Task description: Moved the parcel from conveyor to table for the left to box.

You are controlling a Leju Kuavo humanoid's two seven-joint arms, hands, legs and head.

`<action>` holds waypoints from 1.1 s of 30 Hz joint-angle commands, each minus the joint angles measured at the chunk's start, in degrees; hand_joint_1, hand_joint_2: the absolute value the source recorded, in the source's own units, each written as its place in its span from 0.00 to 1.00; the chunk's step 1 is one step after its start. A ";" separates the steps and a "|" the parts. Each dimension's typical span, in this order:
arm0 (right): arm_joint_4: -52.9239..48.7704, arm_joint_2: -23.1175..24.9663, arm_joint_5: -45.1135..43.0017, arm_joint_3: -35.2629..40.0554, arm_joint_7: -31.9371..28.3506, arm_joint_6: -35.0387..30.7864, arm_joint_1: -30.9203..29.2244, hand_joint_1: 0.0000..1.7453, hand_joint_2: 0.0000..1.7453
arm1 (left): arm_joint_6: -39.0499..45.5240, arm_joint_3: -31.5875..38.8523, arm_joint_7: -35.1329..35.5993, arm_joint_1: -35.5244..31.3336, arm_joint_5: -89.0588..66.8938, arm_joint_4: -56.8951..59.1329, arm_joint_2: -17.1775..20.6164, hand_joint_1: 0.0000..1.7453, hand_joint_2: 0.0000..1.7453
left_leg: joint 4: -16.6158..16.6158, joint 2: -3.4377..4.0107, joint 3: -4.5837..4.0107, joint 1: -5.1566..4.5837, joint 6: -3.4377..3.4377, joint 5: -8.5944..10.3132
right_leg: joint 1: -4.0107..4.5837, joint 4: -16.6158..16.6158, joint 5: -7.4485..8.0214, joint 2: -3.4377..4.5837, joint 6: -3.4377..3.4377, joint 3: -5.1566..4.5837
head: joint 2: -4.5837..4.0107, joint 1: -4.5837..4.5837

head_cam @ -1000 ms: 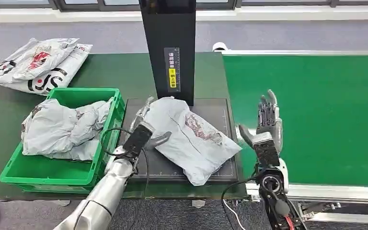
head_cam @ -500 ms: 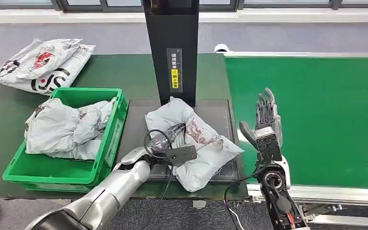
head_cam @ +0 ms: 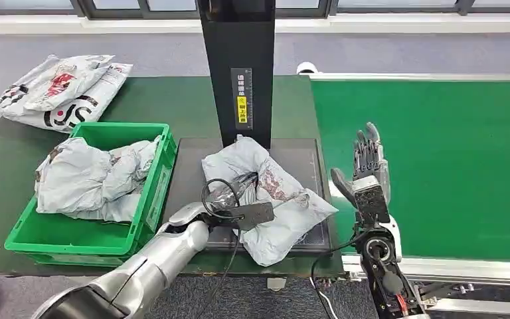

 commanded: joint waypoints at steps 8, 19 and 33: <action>2.49 -2.73 -6.17 2.63 -2.95 -0.36 1.23 0.00 1.00 | 18.31 4.10 0.16 1.90 -1.04 0.97 3.38 1.00 1.00 | -0.20 0.15 0.39 -0.02 0.07 -0.28 | -0.02 -0.23 -0.25 0.06 0.00 0.59 | 0.00 0.02; -5.55 1.55 -0.72 -2.82 1.50 -0.11 3.10 0.00 1.00 | 26.35 8.53 0.92 -8.07 -5.08 -20.15 3.11 1.00 1.00 | 0.12 0.10 -0.29 0.11 -0.23 -0.05 | 0.08 0.08 -0.06 0.10 -0.27 -0.58 | 0.00 0.02; -5.99 3.17 0.61 -3.77 0.82 -1.20 3.87 0.00 1.00 | 43.99 15.14 10.13 -4.04 -22.85 -29.57 6.00 1.00 1.00 | -0.02 0.39 -0.26 0.05 -0.23 -0.11 | 0.05 -0.01 -0.01 0.43 -0.25 -0.64 | 0.00 0.02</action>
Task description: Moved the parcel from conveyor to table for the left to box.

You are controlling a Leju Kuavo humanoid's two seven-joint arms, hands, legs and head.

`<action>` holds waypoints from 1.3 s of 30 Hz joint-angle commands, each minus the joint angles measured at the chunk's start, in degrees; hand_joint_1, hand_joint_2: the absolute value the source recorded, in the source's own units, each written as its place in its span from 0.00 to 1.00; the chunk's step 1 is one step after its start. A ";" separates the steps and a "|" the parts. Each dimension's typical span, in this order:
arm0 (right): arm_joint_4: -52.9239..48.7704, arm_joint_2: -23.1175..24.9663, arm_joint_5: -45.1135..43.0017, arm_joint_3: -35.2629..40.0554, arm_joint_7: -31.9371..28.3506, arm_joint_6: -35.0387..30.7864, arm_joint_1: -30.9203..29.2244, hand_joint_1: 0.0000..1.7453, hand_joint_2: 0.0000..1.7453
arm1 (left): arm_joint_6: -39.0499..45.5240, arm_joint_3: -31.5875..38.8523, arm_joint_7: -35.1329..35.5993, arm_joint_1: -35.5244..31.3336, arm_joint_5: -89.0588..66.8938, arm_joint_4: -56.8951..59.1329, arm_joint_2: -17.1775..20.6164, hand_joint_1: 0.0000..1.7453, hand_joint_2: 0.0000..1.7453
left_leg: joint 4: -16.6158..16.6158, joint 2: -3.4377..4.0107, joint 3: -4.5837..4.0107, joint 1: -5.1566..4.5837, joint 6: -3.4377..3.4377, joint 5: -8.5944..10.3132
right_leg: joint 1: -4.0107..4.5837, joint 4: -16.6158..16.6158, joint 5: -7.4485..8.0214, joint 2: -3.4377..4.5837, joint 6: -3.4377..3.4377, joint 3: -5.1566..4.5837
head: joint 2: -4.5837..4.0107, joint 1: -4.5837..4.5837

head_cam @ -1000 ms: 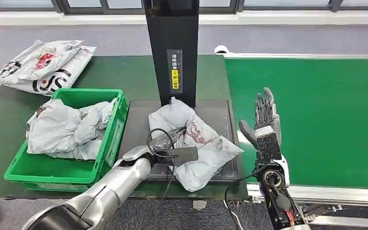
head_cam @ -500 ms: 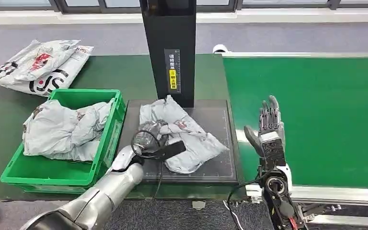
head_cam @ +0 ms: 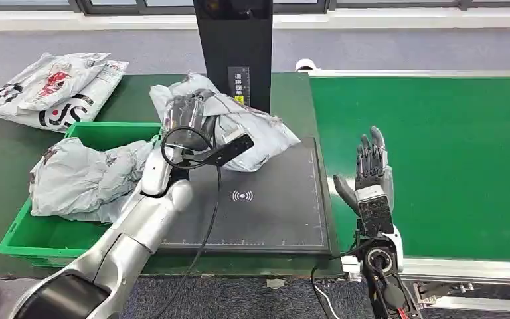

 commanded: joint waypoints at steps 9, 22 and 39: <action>0.23 1.86 0.23 -2.79 1.57 -0.15 0.29 0.00 1.00 | 2.20 14.42 30.39 -2.90 -22.92 13.50 11.87 1.00 1.00 | -0.10 0.44 0.20 -0.01 0.02 -0.05 | 0.00 -0.07 0.05 0.35 -0.01 0.05 | -0.02 0.00; 2.18 3.15 2.32 -4.16 3.96 2.28 -2.64 0.00 1.00 | -4.48 24.63 34.75 4.23 -22.38 15.40 15.83 1.00 1.00 | -0.24 0.63 0.19 0.09 0.00 -0.03 | 0.13 -0.17 0.11 0.48 -0.11 -0.02 | -0.02 -0.02; -6.10 4.74 5.28 -8.70 6.47 4.04 2.80 0.00 1.00 | 3.74 30.02 23.46 4.92 -20.87 6.09 9.84 0.00 1.00 | -0.05 0.27 -0.07 0.18 -0.04 -0.02 | 0.16 -0.07 0.02 0.06 -0.12 -0.16 | 0.00 -0.02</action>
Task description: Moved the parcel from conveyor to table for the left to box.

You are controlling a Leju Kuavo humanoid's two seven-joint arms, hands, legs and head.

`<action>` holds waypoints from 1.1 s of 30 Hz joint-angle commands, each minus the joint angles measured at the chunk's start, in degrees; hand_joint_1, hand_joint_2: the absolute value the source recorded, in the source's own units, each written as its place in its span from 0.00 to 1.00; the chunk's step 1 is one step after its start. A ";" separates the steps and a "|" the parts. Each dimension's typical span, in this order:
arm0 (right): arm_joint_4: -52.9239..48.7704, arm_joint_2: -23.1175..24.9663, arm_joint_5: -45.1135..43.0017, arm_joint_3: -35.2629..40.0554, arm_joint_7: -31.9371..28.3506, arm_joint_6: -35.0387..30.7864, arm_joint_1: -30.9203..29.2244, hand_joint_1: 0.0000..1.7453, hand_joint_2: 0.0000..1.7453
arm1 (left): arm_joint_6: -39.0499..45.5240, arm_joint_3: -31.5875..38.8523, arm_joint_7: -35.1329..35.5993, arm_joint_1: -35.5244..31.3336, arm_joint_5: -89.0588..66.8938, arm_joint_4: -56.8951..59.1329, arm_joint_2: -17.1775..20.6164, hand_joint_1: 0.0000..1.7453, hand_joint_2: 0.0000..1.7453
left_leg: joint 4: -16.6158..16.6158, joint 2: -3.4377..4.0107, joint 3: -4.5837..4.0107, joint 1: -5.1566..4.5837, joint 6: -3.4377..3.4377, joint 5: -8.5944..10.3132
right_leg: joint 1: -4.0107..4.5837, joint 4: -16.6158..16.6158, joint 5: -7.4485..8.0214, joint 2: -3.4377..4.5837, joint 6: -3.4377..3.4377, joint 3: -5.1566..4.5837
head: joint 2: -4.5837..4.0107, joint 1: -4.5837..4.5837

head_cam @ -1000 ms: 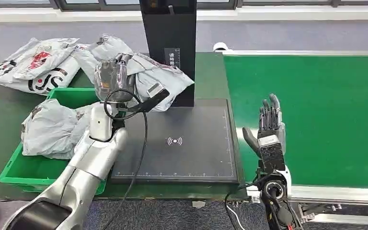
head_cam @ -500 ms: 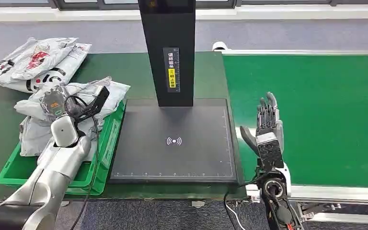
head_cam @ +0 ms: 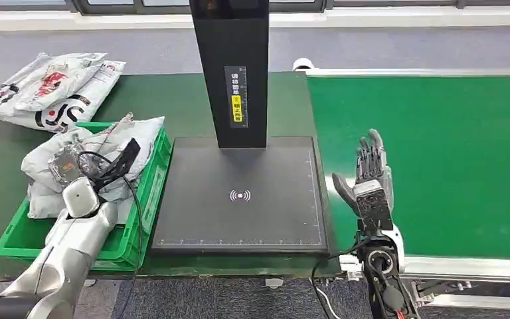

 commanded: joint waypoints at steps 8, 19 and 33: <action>-3.32 1.71 0.67 -4.88 1.00 0.46 2.17 0.00 1.00 | 7.67 6.27 -7.98 1.40 2.62 -10.57 -5.68 0.00 1.00 | -0.04 -0.07 0.02 -0.04 0.09 -0.01 | -0.01 -0.07 -0.03 -0.15 0.06 0.10 | -0.02 0.00; -3.19 1.66 0.72 -4.80 0.88 0.44 2.20 0.00 1.00 | 7.67 6.31 -8.08 1.49 2.65 -10.65 -5.59 0.00 1.00 | -0.03 0.01 0.05 -0.03 0.07 -0.02 | -0.12 -0.04 -0.02 -0.07 0.04 0.07 | -0.02 0.00; -1.07 -0.08 -0.67 -3.04 -1.92 -0.39 3.57 0.00 1.00 | 7.73 7.76 -15.76 6.55 5.63 -24.08 -7.72 0.00 0.00 | -0.07 0.01 0.10 0.00 0.09 -0.04 | -0.07 -0.14 -0.02 -0.08 0.05 0.17 | 0.00 0.00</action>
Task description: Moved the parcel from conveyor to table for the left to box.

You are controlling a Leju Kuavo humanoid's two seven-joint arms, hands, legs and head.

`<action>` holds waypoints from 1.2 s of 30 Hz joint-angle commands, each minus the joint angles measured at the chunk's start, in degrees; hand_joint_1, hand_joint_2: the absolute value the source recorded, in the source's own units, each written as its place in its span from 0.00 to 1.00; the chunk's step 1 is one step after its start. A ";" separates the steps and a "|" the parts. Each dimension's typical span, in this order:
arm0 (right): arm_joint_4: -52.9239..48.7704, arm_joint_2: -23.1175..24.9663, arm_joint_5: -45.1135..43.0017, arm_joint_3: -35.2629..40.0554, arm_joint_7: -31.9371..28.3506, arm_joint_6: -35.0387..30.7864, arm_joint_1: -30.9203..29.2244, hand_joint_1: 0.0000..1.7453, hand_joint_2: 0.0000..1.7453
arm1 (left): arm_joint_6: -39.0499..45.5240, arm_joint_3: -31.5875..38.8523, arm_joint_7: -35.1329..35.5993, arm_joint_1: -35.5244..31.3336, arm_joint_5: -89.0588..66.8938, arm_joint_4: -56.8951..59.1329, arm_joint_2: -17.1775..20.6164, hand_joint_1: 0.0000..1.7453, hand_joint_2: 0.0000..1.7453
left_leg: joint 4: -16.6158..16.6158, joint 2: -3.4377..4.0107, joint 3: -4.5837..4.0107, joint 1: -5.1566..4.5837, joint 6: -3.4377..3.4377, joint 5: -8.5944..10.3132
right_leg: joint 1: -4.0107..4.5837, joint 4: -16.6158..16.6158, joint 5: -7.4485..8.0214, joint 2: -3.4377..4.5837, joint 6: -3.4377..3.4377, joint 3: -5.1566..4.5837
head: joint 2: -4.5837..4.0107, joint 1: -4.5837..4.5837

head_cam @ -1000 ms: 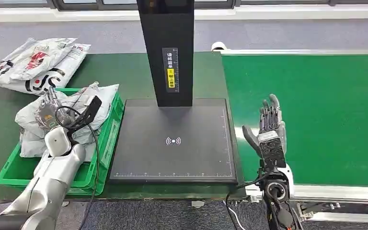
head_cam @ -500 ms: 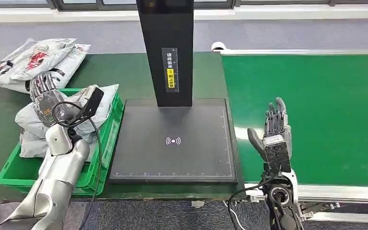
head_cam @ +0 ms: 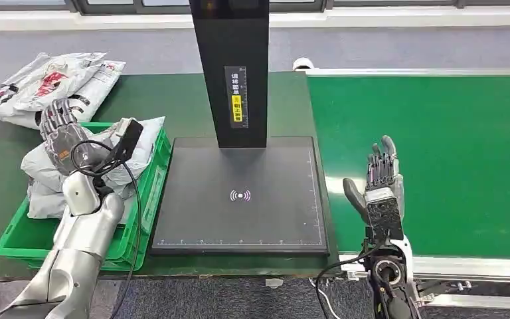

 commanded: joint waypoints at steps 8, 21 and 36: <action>13.00 -1.94 -4.43 2.10 -4.11 -0.91 -5.85 0.00 1.00 | -19.11 0.45 -23.27 3.55 39.23 -8.54 -5.35 0.00 1.00 | -0.07 0.06 0.10 -0.03 0.09 -0.01 | -0.01 -0.10 0.03 -0.01 0.07 0.12 | 0.00 0.00; 35.32 3.68 -6.10 9.19 -0.83 -1.50 -25.03 0.00 0.00 | -27.87 -12.56 -42.13 -6.66 64.23 12.10 -16.80 0.00 1.00 | 0.01 -0.12 -0.01 -0.06 0.18 0.21 | 0.00 -0.07 0.19 -0.15 0.17 0.09 | 0.00 0.00; 40.64 6.43 -9.21 10.54 -14.54 -12.71 -23.01 0.00 1.00 | -19.19 -18.53 -53.94 -1.22 72.84 15.08 -20.71 0.00 1.00 | -0.09 -0.11 0.05 -0.11 0.15 0.13 | -0.09 -0.12 0.15 -0.10 0.15 0.09 | 0.00 0.00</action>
